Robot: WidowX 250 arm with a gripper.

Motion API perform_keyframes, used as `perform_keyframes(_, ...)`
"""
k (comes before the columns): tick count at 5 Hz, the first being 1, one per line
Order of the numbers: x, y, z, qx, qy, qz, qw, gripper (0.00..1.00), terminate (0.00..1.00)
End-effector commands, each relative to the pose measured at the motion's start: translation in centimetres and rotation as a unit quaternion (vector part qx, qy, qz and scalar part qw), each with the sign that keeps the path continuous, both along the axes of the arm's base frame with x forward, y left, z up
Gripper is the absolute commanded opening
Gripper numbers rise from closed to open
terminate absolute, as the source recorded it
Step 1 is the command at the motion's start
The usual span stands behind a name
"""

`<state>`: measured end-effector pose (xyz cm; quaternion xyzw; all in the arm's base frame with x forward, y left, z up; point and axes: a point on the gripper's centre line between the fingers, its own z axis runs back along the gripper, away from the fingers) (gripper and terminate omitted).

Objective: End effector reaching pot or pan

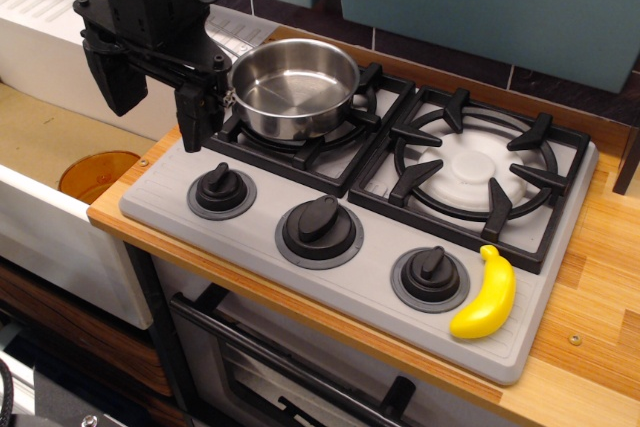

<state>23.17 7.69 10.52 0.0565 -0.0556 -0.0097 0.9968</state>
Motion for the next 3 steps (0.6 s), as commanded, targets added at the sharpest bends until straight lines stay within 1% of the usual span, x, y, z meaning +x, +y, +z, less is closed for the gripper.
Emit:
perform_keyframes(1, 0.0, 0.0, 0.0, 0.0, 0.0, 0.0, 1.0, 1.0, 0.0)
perform_keyframes(2, 3.4, -3.1, 0.9, -0.011, 0.014, 0.037, 0.9992, 1.0, 0.0)
perform_keyframes(3, 5.1, -4.5, 0.9, -0.015, 0.013, 0.042, 0.9989, 1.0, 0.0)
